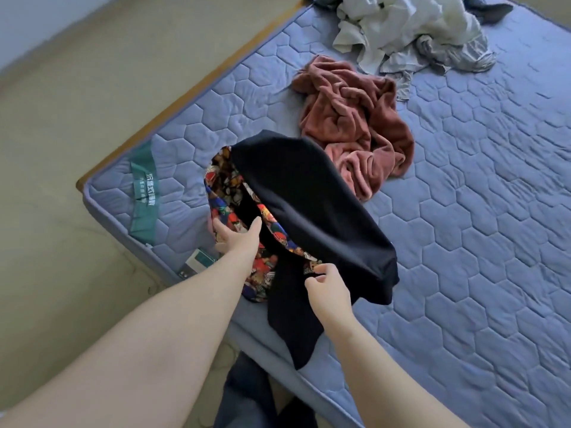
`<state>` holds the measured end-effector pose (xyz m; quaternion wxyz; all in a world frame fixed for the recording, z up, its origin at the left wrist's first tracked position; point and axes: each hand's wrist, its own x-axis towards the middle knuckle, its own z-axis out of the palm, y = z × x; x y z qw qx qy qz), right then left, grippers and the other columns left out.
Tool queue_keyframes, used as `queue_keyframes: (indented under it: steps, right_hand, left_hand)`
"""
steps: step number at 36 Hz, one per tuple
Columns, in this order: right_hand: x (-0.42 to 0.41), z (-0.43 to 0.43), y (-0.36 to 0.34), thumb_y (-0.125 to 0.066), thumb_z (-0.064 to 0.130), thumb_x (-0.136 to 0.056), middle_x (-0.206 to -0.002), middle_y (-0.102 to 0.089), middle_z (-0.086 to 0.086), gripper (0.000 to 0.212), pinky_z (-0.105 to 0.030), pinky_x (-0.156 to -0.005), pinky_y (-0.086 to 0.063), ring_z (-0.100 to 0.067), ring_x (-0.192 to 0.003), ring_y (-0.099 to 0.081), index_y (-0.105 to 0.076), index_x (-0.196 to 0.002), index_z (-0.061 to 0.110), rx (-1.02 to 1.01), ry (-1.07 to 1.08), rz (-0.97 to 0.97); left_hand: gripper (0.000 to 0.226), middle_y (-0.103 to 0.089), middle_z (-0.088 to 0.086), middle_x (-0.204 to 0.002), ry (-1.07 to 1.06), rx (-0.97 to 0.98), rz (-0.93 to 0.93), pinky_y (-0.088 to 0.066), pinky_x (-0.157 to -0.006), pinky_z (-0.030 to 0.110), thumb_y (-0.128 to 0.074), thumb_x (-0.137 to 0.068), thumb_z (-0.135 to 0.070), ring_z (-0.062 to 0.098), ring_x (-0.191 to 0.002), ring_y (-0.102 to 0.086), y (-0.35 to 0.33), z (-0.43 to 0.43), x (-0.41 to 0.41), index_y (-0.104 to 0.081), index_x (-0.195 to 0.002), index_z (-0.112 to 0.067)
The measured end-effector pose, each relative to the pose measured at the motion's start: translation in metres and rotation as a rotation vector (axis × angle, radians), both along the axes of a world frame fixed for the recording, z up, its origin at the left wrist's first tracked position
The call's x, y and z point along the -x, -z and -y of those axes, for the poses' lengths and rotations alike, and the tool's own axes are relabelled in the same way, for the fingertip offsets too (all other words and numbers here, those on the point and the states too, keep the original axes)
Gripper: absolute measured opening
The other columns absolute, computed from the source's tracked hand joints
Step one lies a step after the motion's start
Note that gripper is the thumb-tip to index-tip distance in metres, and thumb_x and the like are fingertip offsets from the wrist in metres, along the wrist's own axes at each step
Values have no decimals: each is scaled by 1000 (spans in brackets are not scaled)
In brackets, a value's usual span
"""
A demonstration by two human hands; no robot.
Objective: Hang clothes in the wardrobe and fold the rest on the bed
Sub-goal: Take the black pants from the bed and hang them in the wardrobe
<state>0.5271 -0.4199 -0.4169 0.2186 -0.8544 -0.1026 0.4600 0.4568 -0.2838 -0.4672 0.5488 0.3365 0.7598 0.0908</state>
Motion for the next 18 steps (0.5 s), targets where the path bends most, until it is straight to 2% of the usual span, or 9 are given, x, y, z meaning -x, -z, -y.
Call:
queue_keyframes:
  steps: [2,4,6,7,10,12,15,16,18]
  right_hand:
    - [1,-2,3,-46,17,-90,-117,-56,-1,35,-43,-99,-42,-22,-109,-53,-45,-124,20,16,-12,-8]
    - [2,-3,5,-45,15,-91,-116,-56,-1,37,-37,-94,-44,-20,-104,-54,-43,-128,19,6,9,-20]
    - [4,-4,4,-45,12,-91,-111,-56,-1,40,-32,-83,-46,-18,-95,-54,-42,-130,18,-28,46,-31]
    - [5,-4,3,-45,11,-91,-107,-56,-1,40,-31,-77,-46,-17,-90,-54,-41,-130,18,-44,57,-33]
    - [6,-4,0,-47,10,-90,-110,-56,-1,46,-29,-73,-44,-15,-89,-53,-38,-134,20,-83,23,-41]
    - [5,-3,-3,-54,11,-88,-125,-51,-2,58,-25,-76,-43,-16,-102,-53,-31,-140,25,-109,-84,-37]
    - [7,-5,-13,-70,19,-77,-138,-39,5,86,-27,-92,-44,-14,-123,-44,-21,-146,32,-153,-273,-5]
    - [7,-6,-18,-74,25,-71,-139,-37,9,92,-29,-97,-43,-12,-126,-41,-21,-146,34,-171,-297,6]
    - [6,-10,-29,-76,39,-59,-133,-44,11,90,-35,-97,-45,-12,-121,-45,-34,-138,40,-235,-282,52]
  left_hand:
    - [88,-19,13,-152,-11,20,-13,-39,-102,48,-59,-89,-30,35,-129,-38,10,-10,0,6,-148,-33]
    - [76,-39,16,-143,87,63,1,-52,-88,41,-53,-93,-12,31,-108,-56,19,-18,4,-2,-149,-19]
    - [61,-50,15,-132,185,98,-13,-54,-73,32,-47,-95,-7,26,-92,-59,23,-21,11,-15,-146,-9]
    - [54,-50,16,-132,194,97,-32,-51,-74,30,-46,-95,-7,24,-91,-55,25,-20,14,-22,-144,-8]
    - [32,-55,15,-122,211,75,4,-49,-88,36,-45,-93,-8,26,-94,-54,15,-12,14,-44,-125,-9]
    - [15,-61,15,-101,307,52,99,-52,-72,28,-44,-90,2,26,-84,-57,-12,-4,9,-49,-103,-4]
    - [22,-59,12,-89,475,-9,258,-46,-63,22,-37,-88,5,22,-78,-54,-64,3,0,-54,-101,-2]
    - [26,-60,7,-79,516,-31,332,-45,-58,19,-35,-85,7,18,-71,-54,-83,3,-2,-57,-93,-4]
    - [33,-57,-3,-58,570,-41,500,-43,-49,14,-31,-82,12,11,-58,-53,-120,1,-7,-55,-74,-10]
